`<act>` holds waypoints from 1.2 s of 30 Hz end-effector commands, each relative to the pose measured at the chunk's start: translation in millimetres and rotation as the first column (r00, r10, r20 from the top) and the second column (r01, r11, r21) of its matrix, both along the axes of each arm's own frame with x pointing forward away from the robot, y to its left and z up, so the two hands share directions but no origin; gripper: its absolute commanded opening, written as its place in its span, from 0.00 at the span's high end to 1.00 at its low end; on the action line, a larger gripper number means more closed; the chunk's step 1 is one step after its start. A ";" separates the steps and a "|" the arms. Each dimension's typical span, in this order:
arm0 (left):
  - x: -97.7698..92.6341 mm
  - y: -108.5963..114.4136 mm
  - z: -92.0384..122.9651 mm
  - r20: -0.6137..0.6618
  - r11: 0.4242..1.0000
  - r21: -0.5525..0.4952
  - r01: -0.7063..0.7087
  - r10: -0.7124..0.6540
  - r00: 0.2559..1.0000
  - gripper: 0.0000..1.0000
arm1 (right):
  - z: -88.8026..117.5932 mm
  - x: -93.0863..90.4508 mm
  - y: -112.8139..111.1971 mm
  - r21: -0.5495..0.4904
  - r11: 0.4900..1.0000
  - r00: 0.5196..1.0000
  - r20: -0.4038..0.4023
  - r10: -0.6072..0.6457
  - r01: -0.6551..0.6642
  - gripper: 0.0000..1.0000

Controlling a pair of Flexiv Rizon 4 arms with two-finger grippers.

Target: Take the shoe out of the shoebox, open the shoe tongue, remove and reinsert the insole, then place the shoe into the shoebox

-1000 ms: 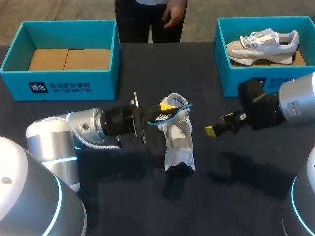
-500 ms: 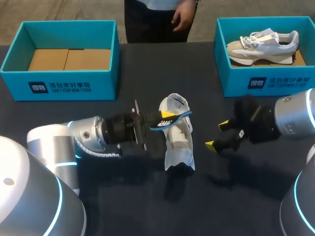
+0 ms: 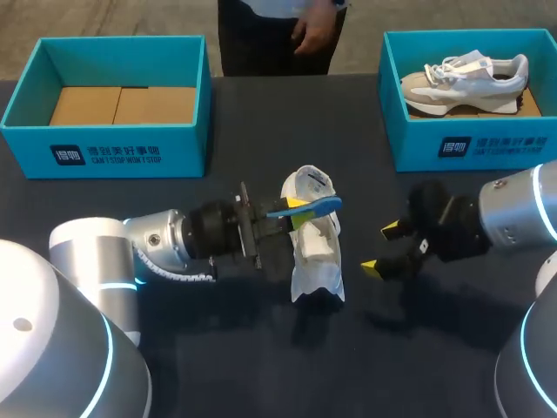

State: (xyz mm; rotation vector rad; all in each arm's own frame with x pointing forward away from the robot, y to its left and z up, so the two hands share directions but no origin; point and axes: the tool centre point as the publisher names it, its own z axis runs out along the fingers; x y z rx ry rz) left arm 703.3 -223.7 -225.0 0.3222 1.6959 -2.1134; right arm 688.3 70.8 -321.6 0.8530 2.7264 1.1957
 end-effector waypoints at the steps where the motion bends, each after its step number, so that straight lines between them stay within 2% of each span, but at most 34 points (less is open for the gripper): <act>1: 1.0 3.7 0.4 -0.012 0.999 0.020 0.034 -0.034 0.999 1.00 | 0.4 0.4 3.0 -0.008 1.000 1.000 -0.002 -0.004 0.004 0.00; 14: -2.5 12.5 -6.0 -0.042 0.989 0.087 0.124 -0.120 0.992 1.00 | -2.3 -0.2 4.6 -0.007 1.000 1.000 -0.005 0.007 -0.007 0.00; 19: -2.4 14.8 -13.8 -0.053 0.983 0.112 0.145 -0.140 0.989 1.00 | -5.3 -1.4 7.6 -0.039 0.998 0.999 0.017 0.050 -0.050 0.00; 36: -3.6 0.2 -25.4 -0.069 0.980 0.123 0.153 -0.145 0.987 1.00 | -18.0 2.3 6.3 -0.062 0.997 0.998 0.011 0.055 -0.055 0.00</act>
